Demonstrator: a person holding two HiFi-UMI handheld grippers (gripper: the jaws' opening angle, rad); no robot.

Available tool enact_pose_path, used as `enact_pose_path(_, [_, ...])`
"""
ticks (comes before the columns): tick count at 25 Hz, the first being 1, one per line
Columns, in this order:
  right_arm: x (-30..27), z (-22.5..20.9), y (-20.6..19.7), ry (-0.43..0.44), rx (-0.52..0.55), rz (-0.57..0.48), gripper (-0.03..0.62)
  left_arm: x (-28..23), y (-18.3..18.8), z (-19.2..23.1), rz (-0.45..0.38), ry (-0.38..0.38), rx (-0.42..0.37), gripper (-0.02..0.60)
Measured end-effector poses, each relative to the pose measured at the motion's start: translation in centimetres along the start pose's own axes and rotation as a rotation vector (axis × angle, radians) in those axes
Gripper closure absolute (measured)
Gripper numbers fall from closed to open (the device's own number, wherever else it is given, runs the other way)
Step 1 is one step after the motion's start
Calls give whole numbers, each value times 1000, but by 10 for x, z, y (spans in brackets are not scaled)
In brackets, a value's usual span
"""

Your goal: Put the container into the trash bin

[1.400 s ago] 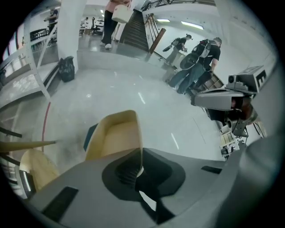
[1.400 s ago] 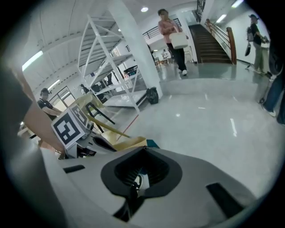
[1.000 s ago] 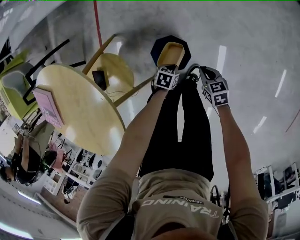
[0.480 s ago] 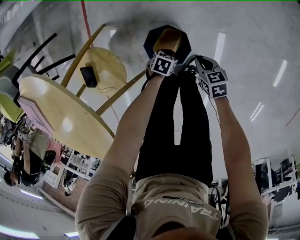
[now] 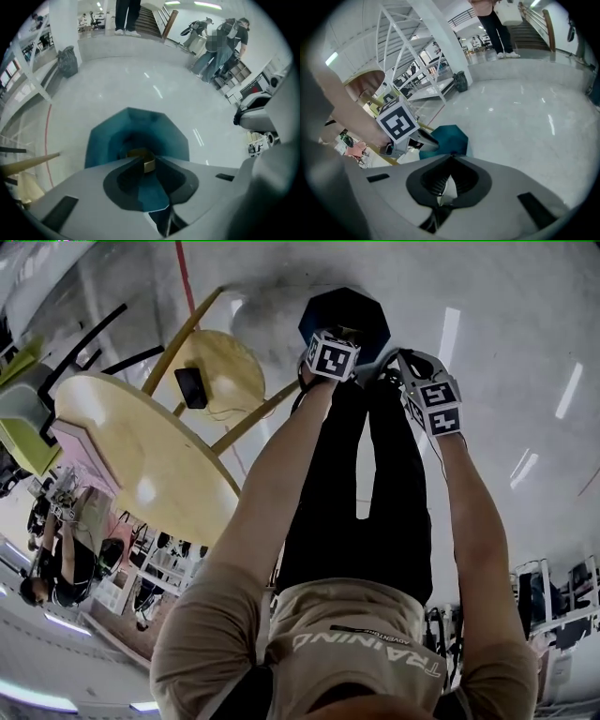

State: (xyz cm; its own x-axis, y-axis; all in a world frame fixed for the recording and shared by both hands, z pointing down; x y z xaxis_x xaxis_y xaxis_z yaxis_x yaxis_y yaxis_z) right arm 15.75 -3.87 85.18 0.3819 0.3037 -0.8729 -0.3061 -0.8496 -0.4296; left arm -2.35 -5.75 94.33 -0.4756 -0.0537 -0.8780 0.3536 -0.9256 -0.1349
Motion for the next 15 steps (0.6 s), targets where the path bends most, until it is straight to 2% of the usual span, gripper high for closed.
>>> enact_pose_path(3, [26,3,8,-19,1,-14,597,30,9,-14,-53,47,-51,567])
enact_pose_path(6, [59,7,26,-46,-3,-52,597,66,22,-35,-121,37,-85,570])
enact_pose_path(10, [103,20,50,-93,-17,-89,597,121,26,-73,-208,-32,-34,570])
enact_pose_path(13, [143,40,61,-93,-32,-102,597,172,13,-113,-238,-36,-42,570])
enact_pose_path(15, [172,43,85,-91,-20,-145,597,209,24,-138,-303,-32,-48,571])
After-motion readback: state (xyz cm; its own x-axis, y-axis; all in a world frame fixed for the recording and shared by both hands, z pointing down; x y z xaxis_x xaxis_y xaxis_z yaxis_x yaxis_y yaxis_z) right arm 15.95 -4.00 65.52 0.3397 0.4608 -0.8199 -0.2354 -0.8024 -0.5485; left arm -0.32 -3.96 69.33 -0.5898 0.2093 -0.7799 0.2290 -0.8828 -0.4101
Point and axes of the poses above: the fingertips, and each gripper's own axes: x backward along the fingers, z to its left, y out of its top, the point moved 8 cm from there along x, backward along the fingers, and after that the axes turned 12 degrees about -y, right-handed, at the moved point
